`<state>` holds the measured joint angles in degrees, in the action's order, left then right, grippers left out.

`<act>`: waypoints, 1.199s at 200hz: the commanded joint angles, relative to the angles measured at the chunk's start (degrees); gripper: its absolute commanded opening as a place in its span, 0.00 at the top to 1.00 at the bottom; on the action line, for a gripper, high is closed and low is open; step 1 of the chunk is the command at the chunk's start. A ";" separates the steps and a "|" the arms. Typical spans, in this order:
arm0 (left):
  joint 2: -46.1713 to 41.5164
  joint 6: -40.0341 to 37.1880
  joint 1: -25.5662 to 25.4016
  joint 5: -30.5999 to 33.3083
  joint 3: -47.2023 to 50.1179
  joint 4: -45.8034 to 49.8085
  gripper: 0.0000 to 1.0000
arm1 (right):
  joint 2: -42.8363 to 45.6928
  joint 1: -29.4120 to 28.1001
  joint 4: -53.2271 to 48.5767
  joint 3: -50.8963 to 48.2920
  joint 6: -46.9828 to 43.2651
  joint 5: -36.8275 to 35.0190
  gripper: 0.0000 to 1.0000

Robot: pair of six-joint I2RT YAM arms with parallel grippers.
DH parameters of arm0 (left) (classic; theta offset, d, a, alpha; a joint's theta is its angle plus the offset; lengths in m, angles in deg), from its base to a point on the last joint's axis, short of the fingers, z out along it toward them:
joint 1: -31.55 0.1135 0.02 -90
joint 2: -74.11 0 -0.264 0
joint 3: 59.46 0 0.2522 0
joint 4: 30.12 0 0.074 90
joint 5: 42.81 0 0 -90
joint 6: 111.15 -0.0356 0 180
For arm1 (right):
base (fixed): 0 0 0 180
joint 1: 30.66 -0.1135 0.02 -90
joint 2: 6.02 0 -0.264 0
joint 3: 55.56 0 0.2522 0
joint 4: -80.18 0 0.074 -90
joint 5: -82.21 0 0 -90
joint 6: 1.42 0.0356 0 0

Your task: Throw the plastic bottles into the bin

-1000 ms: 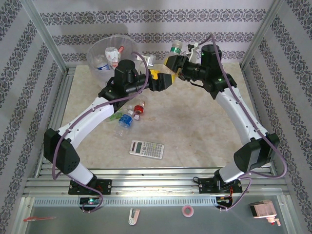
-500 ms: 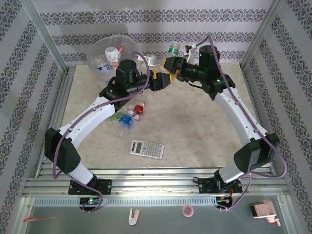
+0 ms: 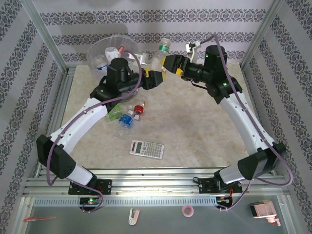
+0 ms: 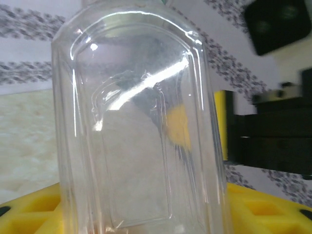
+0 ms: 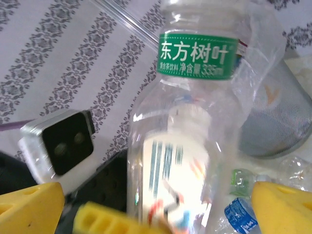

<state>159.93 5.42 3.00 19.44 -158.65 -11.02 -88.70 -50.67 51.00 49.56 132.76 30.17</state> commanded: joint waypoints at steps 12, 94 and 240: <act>-6.82 -5.14 5.49 5.92 -4.55 9.78 0.65 | 4.17 2.21 1.14 -1.98 -3.23 -2.41 0.02; -13.91 -17.47 16.02 15.71 -16.59 18.65 0.65 | 6.46 5.98 0.74 -7.87 -2.17 -2.45 0.02; -7.52 -20.63 16.91 10.62 -21.85 18.02 0.66 | 8.66 7.76 -0.23 -11.55 -2.63 -2.38 0.02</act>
<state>150.21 -14.95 18.95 32.84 -178.80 6.44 -81.40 -43.59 50.78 38.32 130.97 27.63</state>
